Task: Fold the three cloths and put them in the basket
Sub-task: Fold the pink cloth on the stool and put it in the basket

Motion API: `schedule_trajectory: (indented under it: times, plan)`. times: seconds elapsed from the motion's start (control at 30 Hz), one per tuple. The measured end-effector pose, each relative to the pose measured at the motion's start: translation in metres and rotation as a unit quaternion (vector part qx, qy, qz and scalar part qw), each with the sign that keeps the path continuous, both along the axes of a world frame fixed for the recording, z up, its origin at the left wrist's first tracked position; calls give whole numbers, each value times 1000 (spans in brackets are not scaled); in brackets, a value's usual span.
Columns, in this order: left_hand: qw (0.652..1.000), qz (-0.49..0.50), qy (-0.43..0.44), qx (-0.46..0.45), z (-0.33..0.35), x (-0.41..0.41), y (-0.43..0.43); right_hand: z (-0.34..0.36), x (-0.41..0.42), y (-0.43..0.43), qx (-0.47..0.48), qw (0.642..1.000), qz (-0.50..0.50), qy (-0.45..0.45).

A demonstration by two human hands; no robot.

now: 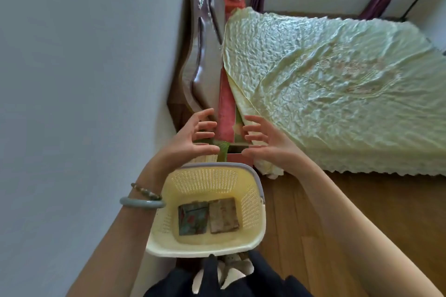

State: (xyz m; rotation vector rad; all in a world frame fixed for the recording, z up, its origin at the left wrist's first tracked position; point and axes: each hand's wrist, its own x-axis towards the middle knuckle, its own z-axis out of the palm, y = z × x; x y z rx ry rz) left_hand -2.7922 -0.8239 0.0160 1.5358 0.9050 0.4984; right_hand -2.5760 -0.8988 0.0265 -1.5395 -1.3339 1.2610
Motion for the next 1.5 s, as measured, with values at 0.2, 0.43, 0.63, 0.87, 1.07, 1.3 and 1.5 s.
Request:
schedule_trajectory:
  times: [0.2, 0.43, 0.63, 0.87, 1.07, 1.3, 1.5]
  plan:
    - [995, -50, -50, 71, 49, 22, 17, 43, 30, -20, 68, 994, -88, -2]
    - [979, -151, -85, 105, 75, 69, 21, 67, 65, -61, 128, 973, -190, -39]
    - [957, -252, -109, 96, 70, 136, -12, 66, 94, -132, 134, 943, -298, -70]
    - [936, -319, -126, 75, 67, 212, -59, 68, 140, -214, 123, 904, -405, -65]
    - [926, -349, -129, 64, 63, 298, -105, 66, 202, -276, 119, 879, -456, -72]
    - [911, -387, -131, 52, 60, 417, -177, 66, 303, -354, 114, 859, -490, -88]
    - [905, -397, -144, 57, 62, 506, -225, 67, 380, -403, 119, 846, -511, -93]
